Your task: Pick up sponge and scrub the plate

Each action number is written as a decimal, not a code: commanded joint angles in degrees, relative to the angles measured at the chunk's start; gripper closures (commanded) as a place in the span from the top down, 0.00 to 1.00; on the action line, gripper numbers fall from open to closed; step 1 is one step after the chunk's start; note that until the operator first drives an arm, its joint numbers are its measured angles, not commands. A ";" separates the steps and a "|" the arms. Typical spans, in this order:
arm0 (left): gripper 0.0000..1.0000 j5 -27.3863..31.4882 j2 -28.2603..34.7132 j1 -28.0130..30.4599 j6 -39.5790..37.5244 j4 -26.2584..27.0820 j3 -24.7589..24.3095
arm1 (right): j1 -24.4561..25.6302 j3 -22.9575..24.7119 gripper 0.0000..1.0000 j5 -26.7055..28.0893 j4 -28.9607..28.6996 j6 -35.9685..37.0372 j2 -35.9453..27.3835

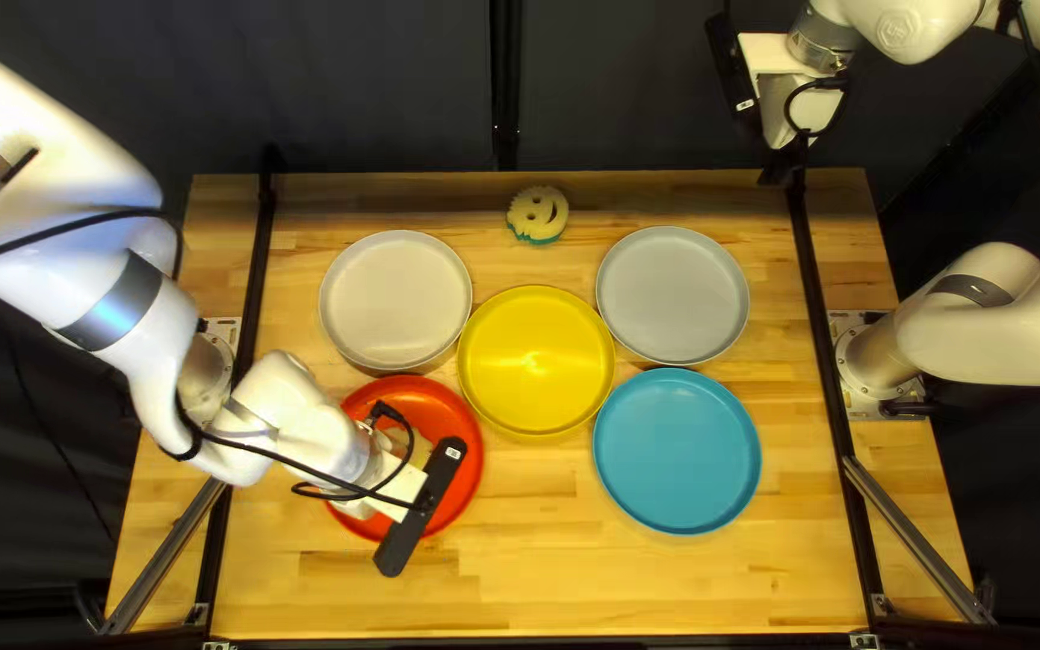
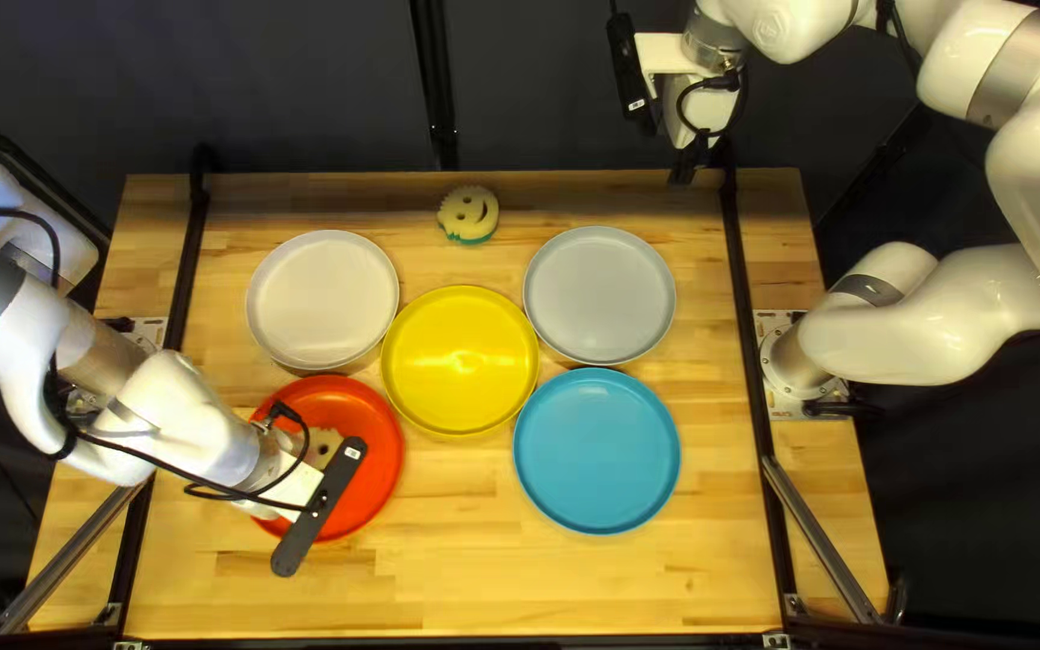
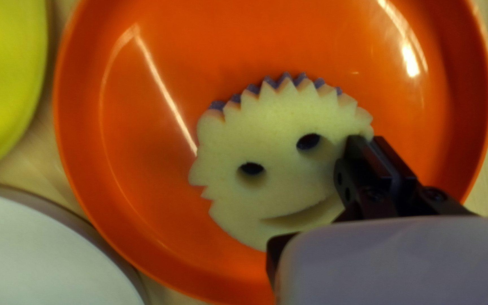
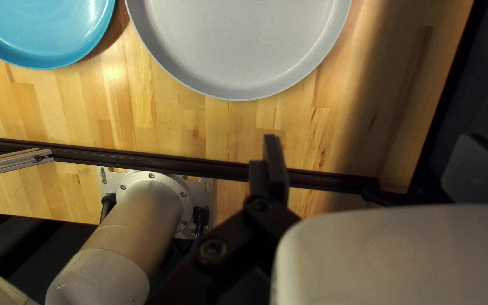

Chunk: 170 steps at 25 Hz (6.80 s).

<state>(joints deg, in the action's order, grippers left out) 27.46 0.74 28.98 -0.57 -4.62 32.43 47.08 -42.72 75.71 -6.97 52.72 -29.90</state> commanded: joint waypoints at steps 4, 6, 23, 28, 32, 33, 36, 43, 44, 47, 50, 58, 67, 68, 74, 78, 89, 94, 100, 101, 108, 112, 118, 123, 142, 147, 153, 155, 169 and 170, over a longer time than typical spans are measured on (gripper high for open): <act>0.00 -1.90 0.33 -0.94 1.59 0.25 -1.92 | 0.00 0.00 1.00 0.00 0.00 0.00 0.00; 0.00 -2.40 1.83 -0.57 1.20 0.78 -4.19 | 0.00 0.00 1.00 0.00 0.00 0.00 0.00; 0.00 1.34 12.92 -6.91 6.59 5.84 -13.70 | 0.00 0.00 1.00 0.00 0.00 0.00 0.00; 0.00 0.74 8.81 -8.30 8.88 5.67 -9.05 | 0.00 0.00 1.00 0.00 0.00 0.00 0.00; 0.00 0.25 7.07 -8.55 9.76 5.32 -7.10 | 0.00 0.00 1.00 0.00 0.00 0.00 0.00; 0.00 0.10 6.94 -8.43 9.74 5.23 -7.03 | 0.00 0.00 1.00 0.00 0.00 0.00 0.00; 0.00 -0.27 7.39 -7.77 9.21 5.13 -7.81 | 0.00 0.00 1.00 0.00 0.00 0.00 0.00; 0.00 0.03 13.82 -4.85 5.38 5.77 -14.59 | 0.00 0.00 1.00 0.00 0.00 0.00 0.00; 0.00 0.07 14.38 -4.54 4.98 5.88 -15.18 | 0.00 0.00 1.00 0.00 0.00 0.00 0.00; 0.00 0.30 16.69 -3.23 3.11 6.39 -17.56 | 0.00 0.00 1.00 0.00 0.00 0.00 0.00; 0.00 0.07 18.84 -2.83 2.26 7.18 -19.77 | 0.00 0.00 1.00 0.00 0.00 0.00 0.00; 0.00 -2.62 8.24 -5.26 6.86 7.63 -10.98 | 0.00 0.00 1.00 0.00 0.00 0.00 0.00; 0.00 -3.50 -0.08 -4.71 9.29 6.34 -2.38 | 0.00 0.00 1.00 0.00 0.00 0.00 0.00; 0.00 -3.42 -0.09 -4.25 8.82 6.02 -2.27 | 0.00 0.00 1.00 0.00 0.00 0.00 0.00; 0.00 -2.72 3.40 -1.34 4.78 4.62 -5.40 | 0.00 0.00 1.00 0.00 0.00 0.00 0.00; 0.00 -2.80 5.76 1.20 1.39 4.59 -8.64 | 0.00 0.00 1.00 0.00 0.00 0.00 0.00; 0.00 0.18 12.91 4.60 -5.53 3.99 -13.65 | 0.00 0.00 1.00 0.00 0.00 0.00 0.00; 0.00 -1.39 7.53 2.08 -2.01 4.10 -9.09 | 0.00 0.00 1.00 0.00 0.00 0.00 0.00; 0.00 -2.55 -0.29 -0.69 3.16 3.66 -1.35 | 0.00 0.00 1.00 0.00 0.00 0.00 0.00; 0.00 -2.38 -0.82 -0.81 3.43 3.40 -0.44 | 0.00 0.00 1.00 0.00 0.00 0.00 0.00; 0.00 -2.92 -0.23 0.41 2.18 1.86 -1.06 | 0.00 0.00 1.00 0.00 0.00 0.00 0.00; 0.00 -4.12 1.82 2.09 0.08 2.30 -4.60 | 0.00 0.00 1.00 0.00 0.00 0.00 0.00; 0.00 -1.60 6.98 6.01 -5.58 1.78 -8.02 | 0.00 0.00 1.00 0.00 0.00 0.00 0.00; 0.00 0.02 9.16 7.27 -7.85 1.80 -9.42 | 0.00 0.00 1.00 0.00 0.00 0.00 0.00; 0.00 -1.70 1.27 2.19 -0.37 1.33 -1.77 | 0.00 0.00 1.00 0.00 0.00 0.00 0.00; 0.00 6.57 9.19 0.84 -1.17 -0.90 -2.59 | 0.00 0.00 1.00 0.00 0.00 0.00 0.00; 0.00 21.15 22.71 -2.52 -0.73 -4.05 -3.85 | 0.00 0.00 1.00 0.00 0.00 0.00 0.00; 0.00 23.17 26.57 -6.36 2.68 -4.19 -5.85 | 0.00 0.00 1.00 0.00 0.00 0.00 0.00; 0.00 18.13 30.58 -24.49 21.72 -1.40 -13.52 | 0.00 0.00 1.00 0.00 0.00 0.00 0.00; 0.00 18.13 30.58 -24.49 21.72 -1.40 -13.52 | 0.00 0.00 1.00 0.00 0.00 0.00 0.00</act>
<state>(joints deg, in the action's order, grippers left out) 45.62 31.32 4.51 21.12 -6.04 18.93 47.08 -42.72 75.71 -6.97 52.72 -29.90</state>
